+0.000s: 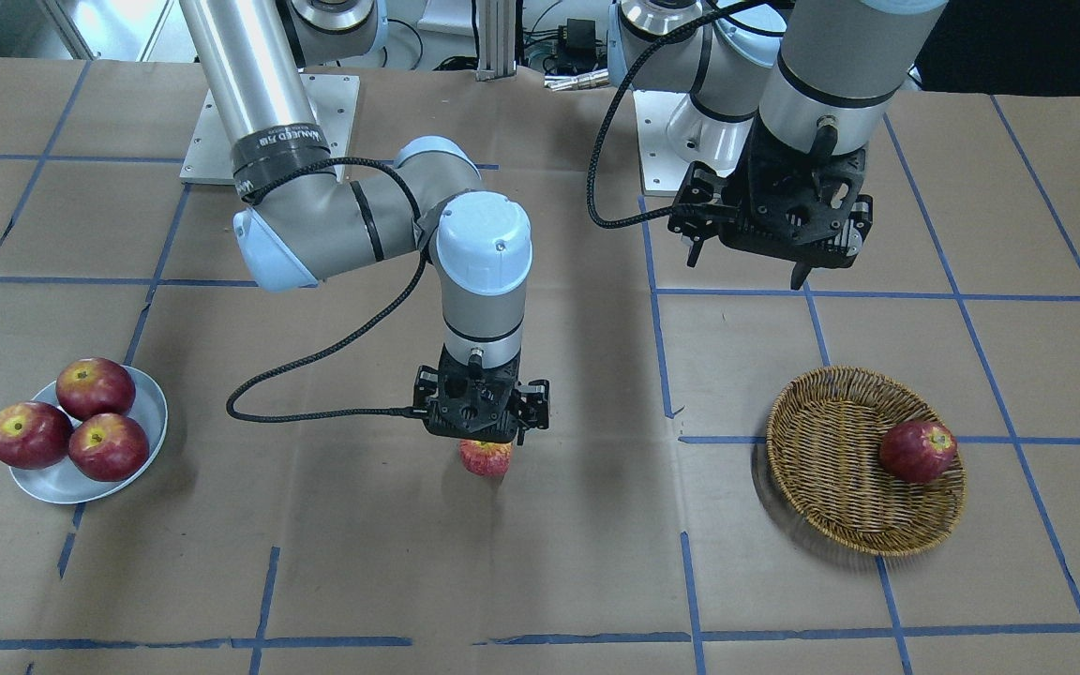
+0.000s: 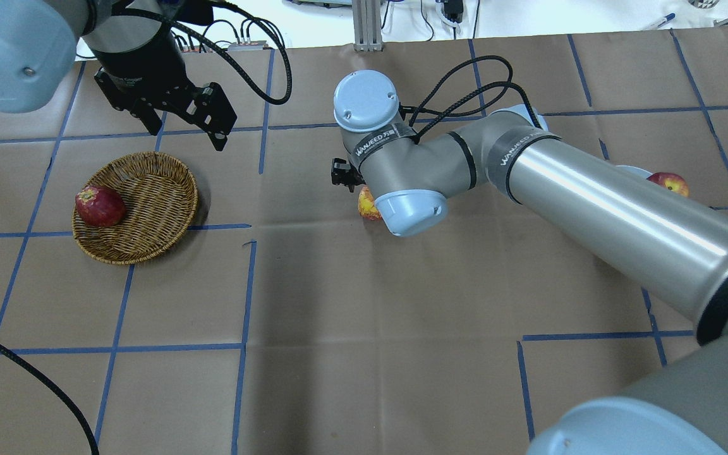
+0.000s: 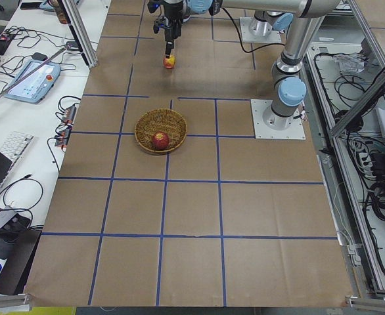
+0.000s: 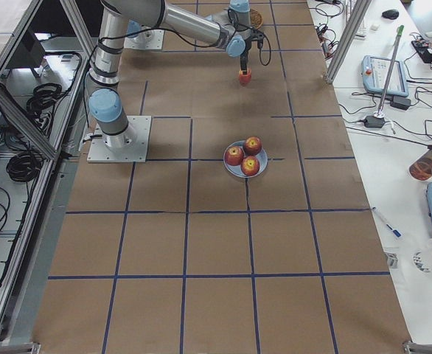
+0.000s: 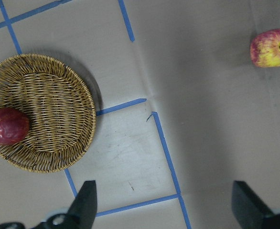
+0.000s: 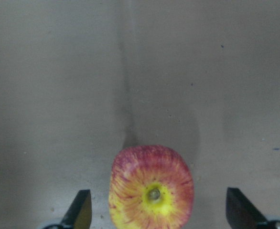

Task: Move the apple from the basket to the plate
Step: 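Lower the right gripper onto the red-yellow apple and grasp it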

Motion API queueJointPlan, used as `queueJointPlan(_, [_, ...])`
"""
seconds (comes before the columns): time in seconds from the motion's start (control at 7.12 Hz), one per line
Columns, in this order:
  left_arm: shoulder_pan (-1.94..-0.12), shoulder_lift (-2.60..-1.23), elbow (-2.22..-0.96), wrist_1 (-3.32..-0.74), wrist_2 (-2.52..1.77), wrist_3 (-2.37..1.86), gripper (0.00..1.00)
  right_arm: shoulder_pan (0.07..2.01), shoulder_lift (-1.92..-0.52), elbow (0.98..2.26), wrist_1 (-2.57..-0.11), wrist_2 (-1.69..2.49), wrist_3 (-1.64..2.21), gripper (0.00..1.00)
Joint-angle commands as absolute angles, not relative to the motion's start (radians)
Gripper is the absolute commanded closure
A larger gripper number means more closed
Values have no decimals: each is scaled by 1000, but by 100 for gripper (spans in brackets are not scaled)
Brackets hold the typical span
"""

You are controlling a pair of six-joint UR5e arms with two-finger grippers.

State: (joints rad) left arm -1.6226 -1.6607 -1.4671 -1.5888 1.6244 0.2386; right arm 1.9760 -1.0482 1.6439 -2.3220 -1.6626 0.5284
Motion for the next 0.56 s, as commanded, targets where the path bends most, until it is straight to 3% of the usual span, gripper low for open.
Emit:
queueJointPlan(0.0, [-1621,-1660,-1474,-1577,1624,239,1,1977,-979,1646,-2359,-1663,529,0])
queueJointPlan(0.14, [-1621,-1660,-1476,-1577,1624,241,1,1977,-967,1644,-2364,-1663,531,1])
queueJointPlan(0.28, [-1621,-1660,-1476,-1577,1624,239,1,1977,-966,1644,-2370,-1663,531,24])
queueJointPlan(0.42, [-1621,-1660,-1476,-1577,1624,241,1,1977,-969,1644,-2370,-1664,531,34])
